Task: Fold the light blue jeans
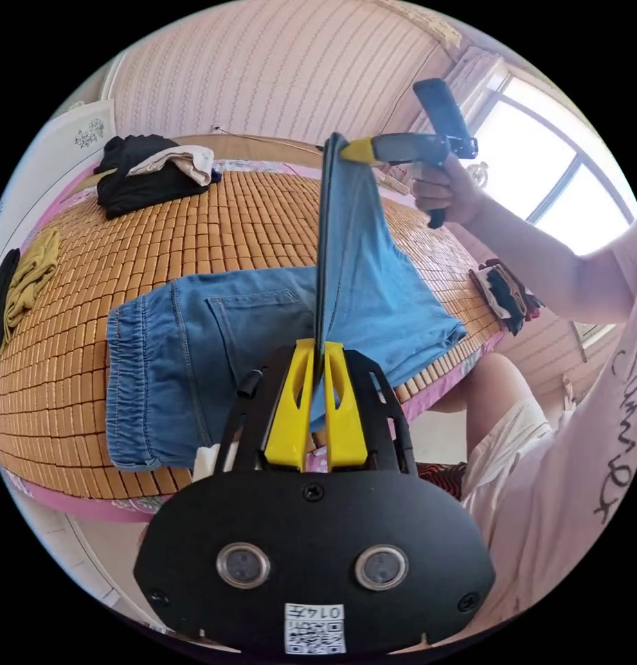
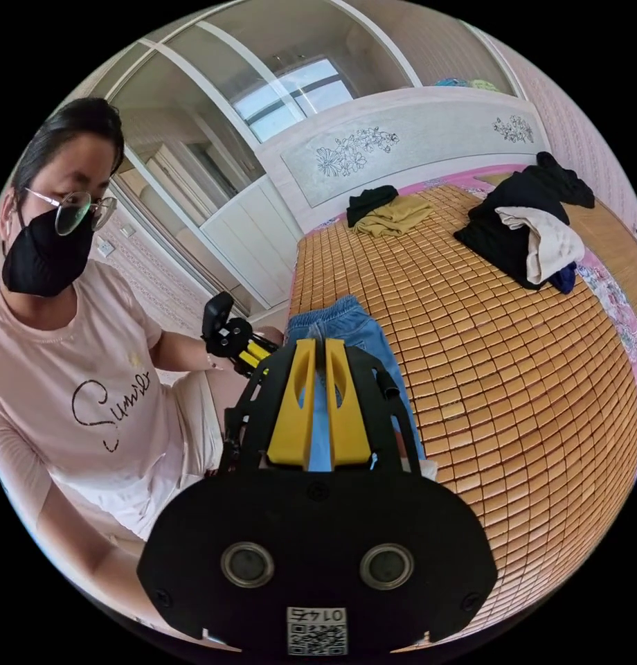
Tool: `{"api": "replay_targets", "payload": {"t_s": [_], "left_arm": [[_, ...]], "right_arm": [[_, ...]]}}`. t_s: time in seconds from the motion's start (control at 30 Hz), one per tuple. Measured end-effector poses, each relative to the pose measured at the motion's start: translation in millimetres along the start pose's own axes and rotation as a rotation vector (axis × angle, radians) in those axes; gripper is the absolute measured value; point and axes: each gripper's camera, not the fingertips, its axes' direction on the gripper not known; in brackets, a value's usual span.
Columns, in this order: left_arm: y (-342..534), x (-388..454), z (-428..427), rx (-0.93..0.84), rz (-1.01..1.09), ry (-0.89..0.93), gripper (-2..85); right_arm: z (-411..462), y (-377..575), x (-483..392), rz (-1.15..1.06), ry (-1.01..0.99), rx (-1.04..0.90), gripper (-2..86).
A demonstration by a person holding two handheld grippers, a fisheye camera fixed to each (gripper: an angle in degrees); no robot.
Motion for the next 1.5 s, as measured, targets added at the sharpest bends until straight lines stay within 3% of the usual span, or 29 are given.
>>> {"api": "replay_targets", "payload": {"t_s": [0.07,0.17,0.27,0.37,0.43,0.6,0.73,0.8,0.97,1.0,1.1,1.23,1.33,1.5], "left_arm": [[-2.1,1.1,-20.7,0.001,-0.041,0.006,0.4],[-5.3,-15.6,-52.2,-0.04,-0.102,-0.157,0.5],[-2.4,-61.2,-44.0,-0.174,-0.192,-0.284,1.8],[5.7,-92.1,-26.1,-0.284,-0.283,-0.477,3.7],[8.3,-89.7,-36.0,-0.251,-0.266,-0.539,4.7],[9.1,-35.2,-47.0,-0.037,-0.082,-0.303,1.6],[3.5,26.2,16.1,-0.075,0.066,-0.136,-0.6],[0.7,61.1,59.1,-0.158,0.111,-0.009,-0.9],[11.7,93.5,118.8,-0.321,0.182,-0.119,-1.0],[17.3,93.8,129.3,-0.355,0.19,-0.129,-1.0],[20.9,99.0,129.6,-0.346,0.207,-0.135,-1.0],[24.4,104.5,131.0,-0.337,0.206,-0.141,-1.0],[25.6,105.7,129.0,-0.325,0.179,-0.135,-1.0],[24.5,112.1,112.8,-0.196,0.164,-0.184,-1.0]], "right_arm": [[13.2,-21.0,8.4,-0.003,-0.017,-0.022,0.9],[54.1,-68.4,7.8,-0.021,-0.006,-0.062,1.1],[113.2,-108.8,17.5,0.096,-0.006,-0.116,1.1],[164.4,-119.8,23.0,0.182,0.231,-0.248,1.0],[161.6,-116.0,16.8,0.183,0.329,-0.265,0.7],[89.3,-49.1,-4.8,0.213,0.505,-0.233,-0.5],[64.2,26.7,-25.2,0.378,0.496,-0.301,-0.4],[73.8,74.6,-50.4,0.466,0.353,-0.36,-0.4],[133.4,134.2,-80.7,0.57,0.336,-0.535,-0.4],[130.9,132.6,-87.4,0.547,0.372,-0.475,-0.4],[126.4,122.7,-86.7,0.509,0.359,-0.525,-0.4],[98.5,96.1,-74.0,0.463,0.292,-0.375,-0.4],[104.4,62.3,-47.5,0.399,0.4,-0.336,-0.4],[159.9,20.3,20.2,0.369,0.532,-0.448,-0.4]]}}
